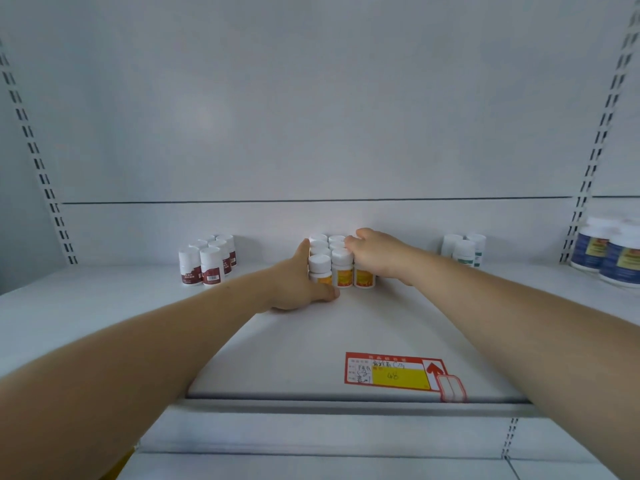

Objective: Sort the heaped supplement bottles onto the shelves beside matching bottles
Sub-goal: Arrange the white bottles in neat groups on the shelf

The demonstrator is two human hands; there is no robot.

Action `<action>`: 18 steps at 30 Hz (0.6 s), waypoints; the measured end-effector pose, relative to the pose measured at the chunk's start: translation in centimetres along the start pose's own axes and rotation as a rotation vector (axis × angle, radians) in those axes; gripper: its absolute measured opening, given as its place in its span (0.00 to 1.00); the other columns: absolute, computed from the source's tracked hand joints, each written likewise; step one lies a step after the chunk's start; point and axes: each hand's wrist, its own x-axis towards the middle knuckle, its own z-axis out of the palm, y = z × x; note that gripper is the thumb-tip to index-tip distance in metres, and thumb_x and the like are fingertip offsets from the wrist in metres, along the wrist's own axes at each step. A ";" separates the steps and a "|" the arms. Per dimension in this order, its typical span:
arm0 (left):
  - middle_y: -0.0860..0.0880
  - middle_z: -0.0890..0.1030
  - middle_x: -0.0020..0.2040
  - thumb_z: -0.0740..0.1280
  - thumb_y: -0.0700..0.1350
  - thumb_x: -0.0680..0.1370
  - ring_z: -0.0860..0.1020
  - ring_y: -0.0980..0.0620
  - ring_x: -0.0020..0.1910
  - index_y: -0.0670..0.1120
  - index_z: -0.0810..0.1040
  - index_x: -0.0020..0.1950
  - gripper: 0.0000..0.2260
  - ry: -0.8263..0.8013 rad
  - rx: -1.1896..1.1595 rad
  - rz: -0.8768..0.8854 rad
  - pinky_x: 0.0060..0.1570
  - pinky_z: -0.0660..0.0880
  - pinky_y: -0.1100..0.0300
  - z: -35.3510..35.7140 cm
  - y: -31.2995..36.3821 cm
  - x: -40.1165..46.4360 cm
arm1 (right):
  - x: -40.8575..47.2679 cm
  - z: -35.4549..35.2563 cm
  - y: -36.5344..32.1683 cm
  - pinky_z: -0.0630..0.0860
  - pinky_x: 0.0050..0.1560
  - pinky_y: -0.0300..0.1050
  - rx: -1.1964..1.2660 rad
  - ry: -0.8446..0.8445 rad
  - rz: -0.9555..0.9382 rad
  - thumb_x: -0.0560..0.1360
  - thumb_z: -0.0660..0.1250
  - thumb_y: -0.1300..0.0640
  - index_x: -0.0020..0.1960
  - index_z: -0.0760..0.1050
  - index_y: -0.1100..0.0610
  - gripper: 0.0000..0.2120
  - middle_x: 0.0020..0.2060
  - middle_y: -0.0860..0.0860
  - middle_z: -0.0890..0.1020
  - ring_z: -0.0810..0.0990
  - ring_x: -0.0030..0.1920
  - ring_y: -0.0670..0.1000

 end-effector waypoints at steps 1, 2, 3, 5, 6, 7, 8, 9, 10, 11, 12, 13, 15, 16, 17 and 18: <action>0.55 0.73 0.63 0.71 0.50 0.74 0.72 0.53 0.58 0.54 0.50 0.74 0.37 -0.002 0.012 0.003 0.58 0.67 0.59 0.0 -0.1 0.1 | 0.0 -0.1 0.1 0.66 0.56 0.46 -0.004 0.003 0.006 0.81 0.49 0.46 0.72 0.63 0.60 0.25 0.68 0.58 0.70 0.70 0.64 0.57; 0.54 0.73 0.64 0.71 0.51 0.73 0.73 0.52 0.59 0.55 0.50 0.74 0.38 -0.002 0.026 0.002 0.59 0.67 0.58 0.1 -0.1 0.3 | -0.1 -0.1 0.2 0.66 0.55 0.46 -0.012 0.007 0.005 0.82 0.49 0.46 0.71 0.64 0.60 0.25 0.67 0.59 0.71 0.71 0.62 0.56; 0.53 0.73 0.65 0.71 0.52 0.73 0.73 0.51 0.59 0.55 0.50 0.75 0.39 0.002 0.039 -0.005 0.60 0.67 0.57 0.1 -0.2 0.4 | -0.2 0.0 0.2 0.66 0.54 0.45 -0.020 0.009 0.003 0.82 0.48 0.46 0.69 0.65 0.61 0.24 0.66 0.59 0.71 0.71 0.61 0.56; 0.52 0.72 0.66 0.72 0.52 0.72 0.72 0.50 0.61 0.54 0.48 0.76 0.41 0.008 0.054 -0.021 0.61 0.66 0.57 0.1 -0.2 0.5 | -0.3 0.2 0.2 0.66 0.54 0.46 -0.029 0.020 -0.001 0.82 0.48 0.46 0.68 0.67 0.62 0.24 0.64 0.60 0.73 0.72 0.60 0.57; 0.52 0.72 0.66 0.72 0.52 0.72 0.72 0.50 0.61 0.53 0.48 0.76 0.41 0.011 0.058 -0.019 0.60 0.66 0.57 0.2 -0.2 0.4 | -0.3 0.3 0.2 0.67 0.55 0.46 -0.032 0.026 -0.003 0.82 0.47 0.46 0.67 0.67 0.62 0.24 0.64 0.60 0.73 0.72 0.60 0.57; 0.52 0.72 0.66 0.72 0.52 0.73 0.72 0.50 0.61 0.53 0.49 0.75 0.40 0.013 0.066 -0.014 0.60 0.66 0.58 0.2 -0.2 0.4 | -0.3 0.4 0.1 0.67 0.54 0.46 -0.033 0.033 -0.005 0.82 0.47 0.46 0.67 0.67 0.62 0.24 0.63 0.60 0.73 0.73 0.60 0.58; 0.52 0.72 0.66 0.72 0.52 0.73 0.72 0.51 0.61 0.53 0.50 0.75 0.39 0.012 0.070 -0.011 0.59 0.66 0.58 0.2 -0.2 0.3 | -0.3 0.5 0.1 0.67 0.53 0.45 -0.034 0.041 -0.007 0.82 0.47 0.46 0.66 0.67 0.62 0.24 0.63 0.60 0.74 0.73 0.60 0.58; 0.52 0.71 0.66 0.72 0.51 0.73 0.72 0.51 0.60 0.53 0.50 0.75 0.39 0.011 0.070 -0.009 0.58 0.66 0.59 0.1 -0.1 0.3 | -0.3 0.6 0.1 0.66 0.52 0.45 -0.036 0.048 -0.006 0.82 0.47 0.46 0.66 0.67 0.62 0.24 0.62 0.61 0.74 0.73 0.59 0.58; 0.52 0.71 0.66 0.72 0.51 0.73 0.72 0.52 0.60 0.52 0.50 0.75 0.39 0.010 0.069 -0.007 0.57 0.66 0.60 0.1 -0.1 0.2 | -0.2 0.6 0.1 0.66 0.52 0.45 -0.041 0.056 -0.004 0.82 0.47 0.45 0.66 0.67 0.62 0.24 0.63 0.61 0.74 0.73 0.60 0.58; 0.52 0.71 0.66 0.72 0.51 0.73 0.72 0.53 0.60 0.52 0.50 0.75 0.39 0.007 0.066 -0.006 0.56 0.66 0.61 0.0 0.0 0.1 | -0.3 0.5 0.1 0.66 0.53 0.45 -0.046 0.060 -0.003 0.82 0.47 0.45 0.68 0.66 0.62 0.25 0.64 0.61 0.73 0.72 0.61 0.58; 0.52 0.71 0.67 0.72 0.51 0.73 0.71 0.53 0.59 0.52 0.49 0.76 0.40 0.008 0.064 -0.008 0.56 0.65 0.62 -0.1 0.2 0.0 | -0.4 0.3 0.0 0.66 0.55 0.46 -0.050 0.058 -0.001 0.82 0.46 0.44 0.70 0.65 0.62 0.26 0.67 0.60 0.71 0.71 0.64 0.59; 0.52 0.69 0.69 0.71 0.52 0.73 0.71 0.53 0.60 0.52 0.47 0.76 0.41 0.009 0.071 -0.010 0.56 0.65 0.62 -0.2 0.3 -0.3 | -0.6 0.0 -0.1 0.65 0.58 0.46 -0.053 0.054 -0.002 0.82 0.46 0.44 0.72 0.62 0.61 0.27 0.70 0.59 0.69 0.69 0.67 0.58; 0.53 0.66 0.72 0.70 0.54 0.74 0.69 0.53 0.61 0.51 0.43 0.77 0.43 0.009 0.095 -0.016 0.56 0.62 0.64 -0.6 0.8 -0.7 | -1.0 -1.0 -0.2 0.62 0.64 0.46 -0.067 0.068 -0.033 0.83 0.45 0.44 0.75 0.59 0.61 0.28 0.74 0.57 0.64 0.64 0.71 0.57; 0.53 0.65 0.72 0.70 0.54 0.74 0.68 0.54 0.61 0.49 0.44 0.77 0.43 0.004 0.115 -0.011 0.54 0.61 0.66 -0.9 1.1 -0.9 | -1.2 -1.7 -0.2 0.61 0.66 0.46 -0.075 0.086 -0.049 0.83 0.45 0.43 0.75 0.59 0.61 0.29 0.74 0.57 0.63 0.63 0.72 0.56; 0.53 0.66 0.70 0.69 0.53 0.75 0.68 0.54 0.60 0.48 0.45 0.77 0.41 -0.001 0.145 -0.008 0.52 0.60 0.68 -1.3 1.4 -1.1 | -1.4 -2.4 -0.2 0.60 0.67 0.45 -0.087 0.110 -0.061 0.82 0.45 0.42 0.75 0.60 0.61 0.29 0.74 0.56 0.63 0.63 0.73 0.56; 0.53 0.66 0.70 0.69 0.53 0.75 0.68 0.54 0.62 0.47 0.46 0.78 0.40 0.002 0.176 -0.001 0.51 0.59 0.69 -1.7 1.6 -1.2 | -1.7 -3.2 -0.2 0.59 0.68 0.45 -0.106 0.133 -0.065 0.82 0.46 0.41 0.75 0.60 0.60 0.30 0.74 0.56 0.63 0.62 0.73 0.55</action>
